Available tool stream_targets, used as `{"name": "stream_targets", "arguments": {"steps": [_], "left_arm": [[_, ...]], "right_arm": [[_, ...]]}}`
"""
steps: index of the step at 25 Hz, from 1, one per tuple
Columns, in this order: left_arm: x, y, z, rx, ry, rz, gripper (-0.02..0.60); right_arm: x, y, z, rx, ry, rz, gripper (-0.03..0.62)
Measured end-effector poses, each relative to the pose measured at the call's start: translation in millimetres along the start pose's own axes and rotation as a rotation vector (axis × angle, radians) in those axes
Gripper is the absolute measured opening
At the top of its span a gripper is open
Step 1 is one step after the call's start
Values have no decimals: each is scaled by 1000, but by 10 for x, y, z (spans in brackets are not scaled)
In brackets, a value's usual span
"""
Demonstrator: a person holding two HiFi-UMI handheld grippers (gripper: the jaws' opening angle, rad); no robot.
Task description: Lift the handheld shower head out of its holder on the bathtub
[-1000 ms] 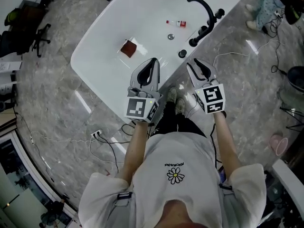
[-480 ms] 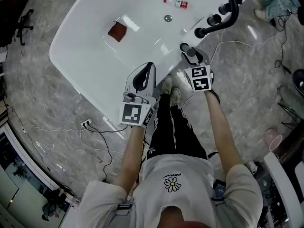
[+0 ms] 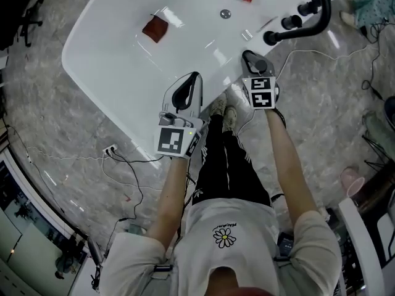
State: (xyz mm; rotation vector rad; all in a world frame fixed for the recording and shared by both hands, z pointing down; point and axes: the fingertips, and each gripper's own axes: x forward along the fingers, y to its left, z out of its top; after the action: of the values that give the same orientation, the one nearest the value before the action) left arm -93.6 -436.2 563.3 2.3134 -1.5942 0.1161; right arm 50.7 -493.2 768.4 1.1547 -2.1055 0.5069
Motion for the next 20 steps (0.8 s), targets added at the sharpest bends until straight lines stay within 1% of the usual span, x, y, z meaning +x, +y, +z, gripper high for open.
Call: {"name": "stream_targets", "arguments": {"steps": [3,5,10,14,18,20], "left_arm": [[-30,19,53,-1,-12,5,0],[-56,30,118,0,-25,9,0],[-104,-14,387,13,-70,9,0],[-214,-99,835,24,-145,6,0],[-384,-114,1423,65,-244,3,0],[-487,-131,1708,80,-281,7,0]], "right_arm": [[-24,-5,-3,-18,6,-20,153],[-79,-1,65,-18,-11,-32,153],[-377,-9,453,3,-94,-44,153],[-774,-35,959,6,-196,-60,153],[-1266,19,1673,-7,-333,-82,153],[-1543,82,1977,-14,-385,-84,153]]}}
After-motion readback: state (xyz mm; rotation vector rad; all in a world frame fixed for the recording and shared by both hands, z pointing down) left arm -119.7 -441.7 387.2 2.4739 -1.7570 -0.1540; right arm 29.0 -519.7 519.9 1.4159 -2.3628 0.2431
